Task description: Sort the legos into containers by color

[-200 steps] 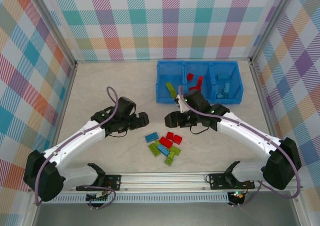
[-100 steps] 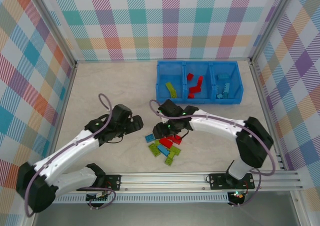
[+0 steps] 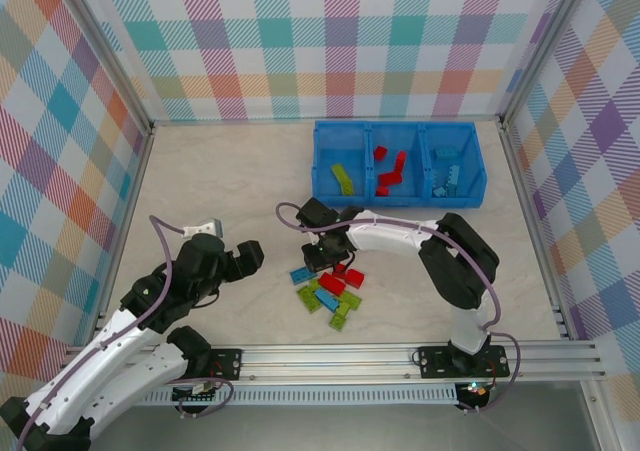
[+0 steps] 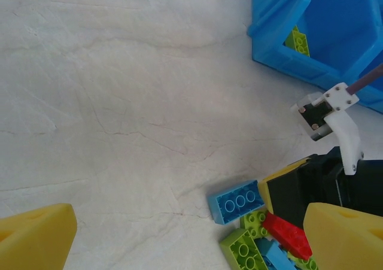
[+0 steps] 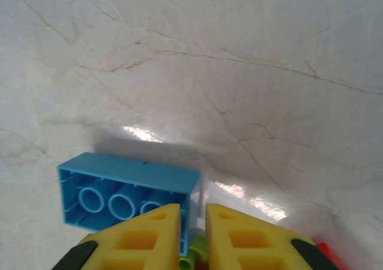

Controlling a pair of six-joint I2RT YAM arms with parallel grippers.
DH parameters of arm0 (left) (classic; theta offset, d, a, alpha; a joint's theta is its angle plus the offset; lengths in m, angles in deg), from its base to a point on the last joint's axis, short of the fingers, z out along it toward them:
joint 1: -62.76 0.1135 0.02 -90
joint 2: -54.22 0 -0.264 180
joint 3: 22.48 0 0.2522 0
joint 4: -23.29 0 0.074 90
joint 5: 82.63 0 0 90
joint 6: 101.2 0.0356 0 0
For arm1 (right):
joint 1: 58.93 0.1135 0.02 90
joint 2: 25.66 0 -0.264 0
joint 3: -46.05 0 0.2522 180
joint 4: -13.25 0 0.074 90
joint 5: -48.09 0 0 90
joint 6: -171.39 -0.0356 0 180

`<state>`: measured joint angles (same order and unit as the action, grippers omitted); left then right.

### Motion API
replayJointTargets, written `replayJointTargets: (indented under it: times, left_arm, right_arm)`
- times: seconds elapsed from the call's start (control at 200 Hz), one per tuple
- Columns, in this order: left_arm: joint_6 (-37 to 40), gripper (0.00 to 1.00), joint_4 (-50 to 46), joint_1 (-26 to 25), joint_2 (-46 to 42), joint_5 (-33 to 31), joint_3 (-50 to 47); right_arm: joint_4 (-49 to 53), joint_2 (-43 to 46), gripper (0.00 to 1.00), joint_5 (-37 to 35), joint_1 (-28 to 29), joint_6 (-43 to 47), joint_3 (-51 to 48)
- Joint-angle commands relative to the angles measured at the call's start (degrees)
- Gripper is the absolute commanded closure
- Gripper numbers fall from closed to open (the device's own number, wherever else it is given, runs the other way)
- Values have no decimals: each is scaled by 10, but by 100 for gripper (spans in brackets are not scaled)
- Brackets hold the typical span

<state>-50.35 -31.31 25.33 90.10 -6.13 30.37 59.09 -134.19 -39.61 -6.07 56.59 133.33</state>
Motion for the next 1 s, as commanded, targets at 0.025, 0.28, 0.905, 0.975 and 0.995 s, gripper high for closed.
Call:
replayJointTargets:
  times: [0.025,0.28,0.905,0.975,0.995]
  left_arm:
    - [11,2,-9,-4,9,-12,2]
    - [17,2,4,-3,24,-2,2]
    - [150,0,211,-4,17,319,-24]
    - [161,0,274,-10,43,403,-16]
    - [164,0,282,-13,53,418,-11]
  right_arm:
    - [13,-13,83,-9,0,-4,11]
    - [1,-32,84,9,0,-8,6]
    - [-90,218,100,-51,-122,-62,-116]
    - [-104,268,100,-39,-176,-76,-145]
    - [-105,281,100,-37,-192,-78,-153]
